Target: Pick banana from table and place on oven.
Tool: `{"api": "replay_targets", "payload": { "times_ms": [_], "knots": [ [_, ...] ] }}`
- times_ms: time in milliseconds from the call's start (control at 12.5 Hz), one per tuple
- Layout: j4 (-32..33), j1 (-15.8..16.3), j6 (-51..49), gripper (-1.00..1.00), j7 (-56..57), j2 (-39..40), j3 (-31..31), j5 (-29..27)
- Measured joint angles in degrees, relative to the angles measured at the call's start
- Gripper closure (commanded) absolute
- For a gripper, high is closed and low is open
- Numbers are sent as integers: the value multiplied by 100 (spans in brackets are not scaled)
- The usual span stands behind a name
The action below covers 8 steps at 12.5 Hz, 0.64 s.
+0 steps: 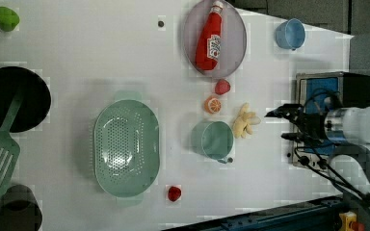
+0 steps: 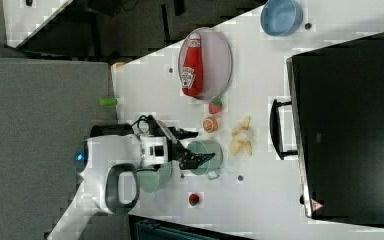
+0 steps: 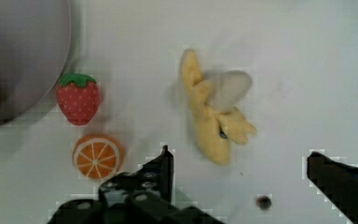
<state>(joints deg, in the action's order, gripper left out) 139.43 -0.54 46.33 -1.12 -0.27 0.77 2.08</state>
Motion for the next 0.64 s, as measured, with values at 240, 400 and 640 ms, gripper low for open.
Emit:
{"api": "replay_targets", "payload": {
  "times_ms": [240, 400, 640],
  "knots": [
    [-34, 21, 504, -100, -7, 567, 37, -13],
    [-101, 11, 923, -100, -13, 1016, 159, -39],
    [-67, -51, 1416, -100, -13, 1575, 125, -40]
  ]
}}
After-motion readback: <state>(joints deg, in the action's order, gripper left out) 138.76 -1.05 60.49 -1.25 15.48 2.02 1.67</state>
